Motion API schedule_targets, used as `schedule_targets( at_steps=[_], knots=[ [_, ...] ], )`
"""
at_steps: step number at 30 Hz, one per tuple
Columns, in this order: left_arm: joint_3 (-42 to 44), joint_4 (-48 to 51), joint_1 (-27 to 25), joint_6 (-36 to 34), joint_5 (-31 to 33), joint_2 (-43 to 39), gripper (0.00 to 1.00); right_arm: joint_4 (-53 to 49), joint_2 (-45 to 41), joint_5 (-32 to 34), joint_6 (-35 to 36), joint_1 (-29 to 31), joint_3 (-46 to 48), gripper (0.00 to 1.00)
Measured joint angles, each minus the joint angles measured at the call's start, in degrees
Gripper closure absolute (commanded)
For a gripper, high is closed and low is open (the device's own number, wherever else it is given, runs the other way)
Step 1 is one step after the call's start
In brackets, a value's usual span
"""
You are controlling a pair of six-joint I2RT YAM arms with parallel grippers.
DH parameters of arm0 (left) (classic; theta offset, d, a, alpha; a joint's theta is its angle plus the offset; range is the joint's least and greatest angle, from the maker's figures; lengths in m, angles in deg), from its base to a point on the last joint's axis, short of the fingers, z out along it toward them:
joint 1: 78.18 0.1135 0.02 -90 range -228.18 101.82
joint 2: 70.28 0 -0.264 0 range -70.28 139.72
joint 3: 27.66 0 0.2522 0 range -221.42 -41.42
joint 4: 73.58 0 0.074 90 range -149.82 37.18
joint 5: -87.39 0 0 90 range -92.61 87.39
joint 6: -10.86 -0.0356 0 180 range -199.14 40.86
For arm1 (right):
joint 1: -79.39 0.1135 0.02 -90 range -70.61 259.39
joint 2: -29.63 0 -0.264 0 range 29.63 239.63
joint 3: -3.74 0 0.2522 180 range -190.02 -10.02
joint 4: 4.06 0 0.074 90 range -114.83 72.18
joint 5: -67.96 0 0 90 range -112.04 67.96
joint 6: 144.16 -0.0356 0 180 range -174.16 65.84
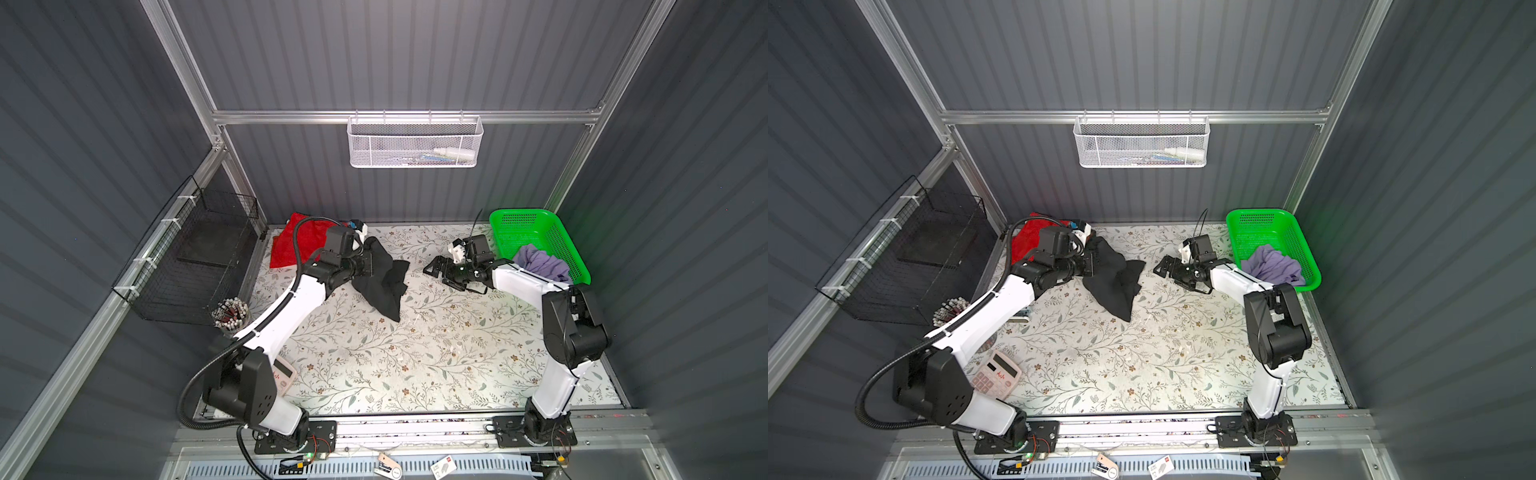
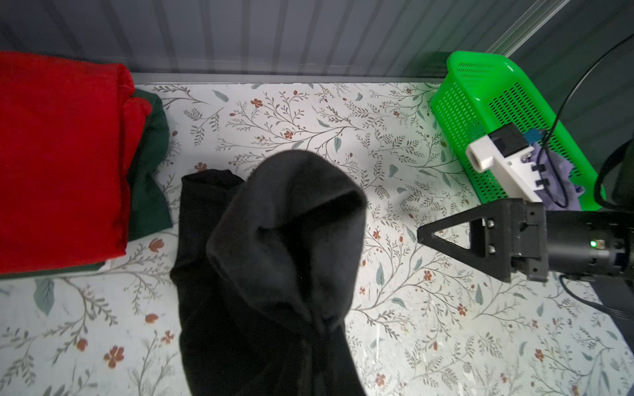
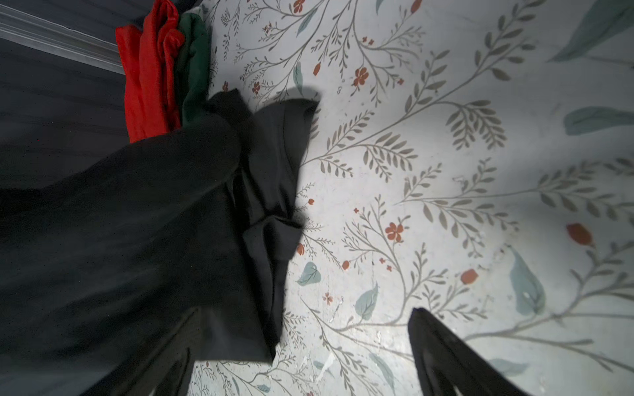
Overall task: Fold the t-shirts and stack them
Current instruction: 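Bring the shirt back with the left gripper while the right gripper grasps it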
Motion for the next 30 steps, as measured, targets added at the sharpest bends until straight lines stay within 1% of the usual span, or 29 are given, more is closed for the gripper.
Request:
schedule_targets(
  at_steps=[5, 8, 12, 15, 18, 24, 30],
  knots=[
    [8.90, -1.42, -1.81, 6.01, 0.02, -9.75, 1.00, -0.33, -4.37, -0.07, 1.31, 0.15, 3.50, 0.05],
    [15.23, -1.95, -3.26, 9.09, 0.02, -13.88, 1.00, -0.76, -6.84, 0.04, 2.69, 1.07, 5.77, 0.05],
    [22.84, -1.66, -3.72, 12.04, 0.31, -17.38, 1.00, -1.77, -7.15, 0.68, 4.66, 4.74, 6.27, 0.05],
    [26.38, -0.79, -3.72, 13.14, 1.33, -19.45, 1.00, -1.66, -6.78, 1.03, 5.66, 8.59, 6.25, 0.07],
    [27.45, 0.20, -3.72, 13.16, 2.73, -20.85, 1.00, -0.59, -5.38, 0.96, 5.95, 11.47, 5.99, 0.08],
    [27.28, 1.42, -3.72, 11.93, 5.07, -20.63, 1.00, 1.36, -1.16, 2.75, 8.26, 14.75, 4.09, 0.08],
    [26.67, 3.54, -3.72, 11.02, 8.52, -20.31, 1.00, 0.74, 1.81, 3.63, 8.66, 15.85, -0.48, 0.11]
  ],
)
